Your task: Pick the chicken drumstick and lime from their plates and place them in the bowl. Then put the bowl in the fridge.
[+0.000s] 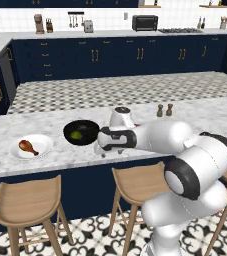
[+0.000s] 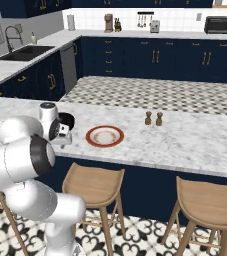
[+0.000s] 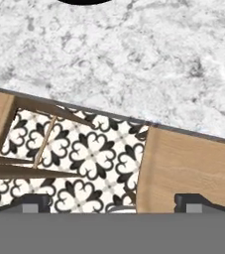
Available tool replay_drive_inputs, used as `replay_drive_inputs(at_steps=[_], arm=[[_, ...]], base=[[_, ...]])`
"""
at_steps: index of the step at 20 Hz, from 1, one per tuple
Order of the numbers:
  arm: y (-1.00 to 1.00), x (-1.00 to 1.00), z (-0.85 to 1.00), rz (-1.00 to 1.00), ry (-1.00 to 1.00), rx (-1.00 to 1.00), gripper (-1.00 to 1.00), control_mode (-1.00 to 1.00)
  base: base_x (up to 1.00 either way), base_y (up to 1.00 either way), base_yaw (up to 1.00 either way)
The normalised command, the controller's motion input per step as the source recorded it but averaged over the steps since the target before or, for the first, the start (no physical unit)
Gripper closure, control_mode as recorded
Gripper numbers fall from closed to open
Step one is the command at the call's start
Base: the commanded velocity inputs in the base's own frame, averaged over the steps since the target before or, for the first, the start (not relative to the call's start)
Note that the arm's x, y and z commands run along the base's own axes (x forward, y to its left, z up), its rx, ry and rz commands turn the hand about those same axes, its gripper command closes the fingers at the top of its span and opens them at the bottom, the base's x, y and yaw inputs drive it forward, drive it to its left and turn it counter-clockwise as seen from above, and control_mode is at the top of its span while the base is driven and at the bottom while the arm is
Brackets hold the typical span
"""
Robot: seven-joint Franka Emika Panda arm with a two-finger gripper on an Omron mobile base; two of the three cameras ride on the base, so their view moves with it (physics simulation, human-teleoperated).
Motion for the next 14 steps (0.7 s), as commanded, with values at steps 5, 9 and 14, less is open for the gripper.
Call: replay_drive_inputs(at_steps=[5, 9, 14], arm=[[0.00, 0.00, 0.00, 0.00, 0.00, 0.00, -1.00, 1.00], [0.00, 0.00, 0.00, 0.00, 0.00, 0.00, -1.00, 1.00], [0.00, 0.00, 0.00, 0.00, 0.00, 0.00, -1.00, 1.00]], base=[[0.17, 0.83, -0.02], [0.38, 0.70, -0.07], [0.59, 0.52, -0.10]])
